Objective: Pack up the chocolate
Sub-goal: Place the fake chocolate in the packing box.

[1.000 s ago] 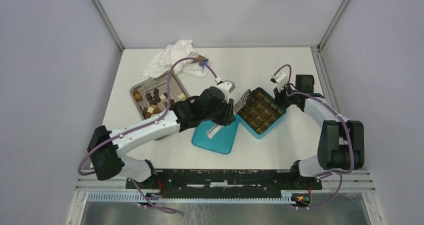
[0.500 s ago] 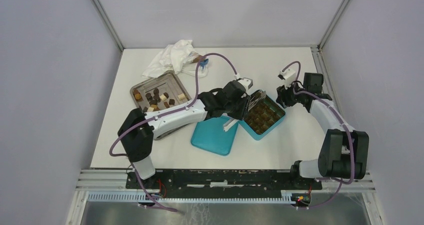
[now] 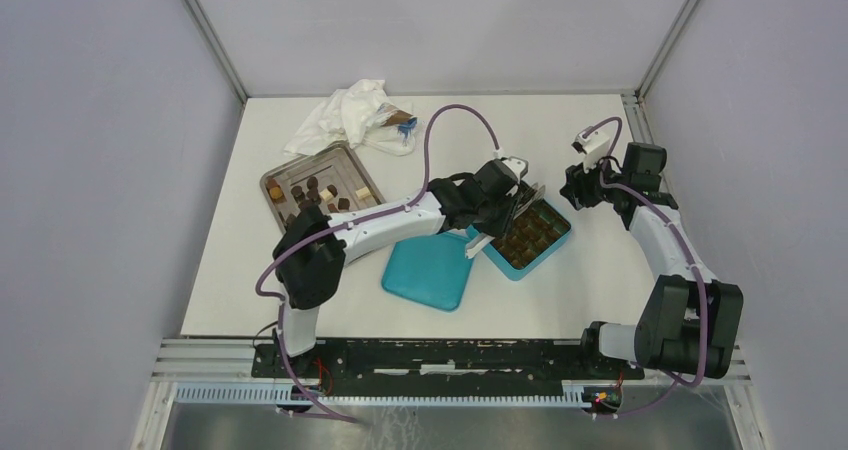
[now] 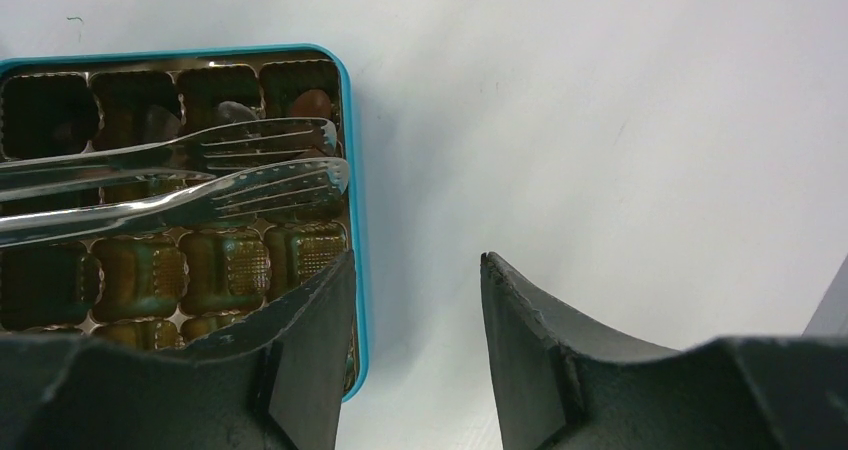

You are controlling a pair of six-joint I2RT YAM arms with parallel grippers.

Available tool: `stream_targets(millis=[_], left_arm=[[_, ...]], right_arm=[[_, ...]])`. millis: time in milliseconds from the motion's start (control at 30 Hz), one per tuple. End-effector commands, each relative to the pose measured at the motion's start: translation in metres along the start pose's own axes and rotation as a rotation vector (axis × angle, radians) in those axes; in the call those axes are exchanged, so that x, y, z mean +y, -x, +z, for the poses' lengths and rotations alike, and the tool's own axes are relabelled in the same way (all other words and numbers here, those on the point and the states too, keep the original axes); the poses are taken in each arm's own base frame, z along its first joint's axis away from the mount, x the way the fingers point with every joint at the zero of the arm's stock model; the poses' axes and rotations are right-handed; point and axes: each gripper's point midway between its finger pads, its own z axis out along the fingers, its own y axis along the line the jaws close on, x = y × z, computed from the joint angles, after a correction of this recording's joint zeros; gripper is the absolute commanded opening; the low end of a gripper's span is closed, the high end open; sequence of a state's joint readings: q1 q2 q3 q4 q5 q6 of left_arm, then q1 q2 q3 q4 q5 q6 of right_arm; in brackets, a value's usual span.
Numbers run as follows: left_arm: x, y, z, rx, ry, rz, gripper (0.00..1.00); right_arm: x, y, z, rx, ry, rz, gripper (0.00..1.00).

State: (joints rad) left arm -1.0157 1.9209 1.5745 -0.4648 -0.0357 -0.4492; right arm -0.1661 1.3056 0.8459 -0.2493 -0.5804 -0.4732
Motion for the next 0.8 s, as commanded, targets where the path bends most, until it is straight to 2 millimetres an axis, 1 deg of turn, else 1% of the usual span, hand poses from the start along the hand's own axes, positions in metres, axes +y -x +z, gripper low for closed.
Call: stream_targets(millis=[0,233,467,633,767], left_arm=[[-0.0052,0.0215,-0.0023,-0.05,0.023,0.049,0.09],[-0.003,0.02,0.0013,-0.036,0.049,0.057,0.21],[-0.0033,0.0203,0.0,-0.03,0.06,0.061,0.32],[-0.0052,0.0243,-0.0045,-0.041,0.056,0.061,0.37],[-0.0048,0.0231,-0.0058,-0.036,0.057,0.061,0.39]], right_arm=[[-0.0006,0.0133,-0.0061,-0.059,-0.002,-0.015,0.55],[0.0005,0.0127,-0.0057,-0.061,0.007,-0.014,0.55],[0.0017,0.0103,-0.0045,-0.056,0.015,-0.011,0.55],[0.0024,0.0091,-0.0038,-0.053,0.02,-0.007,0.55],[0.003,0.0087,-0.0032,-0.052,0.024,-0.006,0.55]])
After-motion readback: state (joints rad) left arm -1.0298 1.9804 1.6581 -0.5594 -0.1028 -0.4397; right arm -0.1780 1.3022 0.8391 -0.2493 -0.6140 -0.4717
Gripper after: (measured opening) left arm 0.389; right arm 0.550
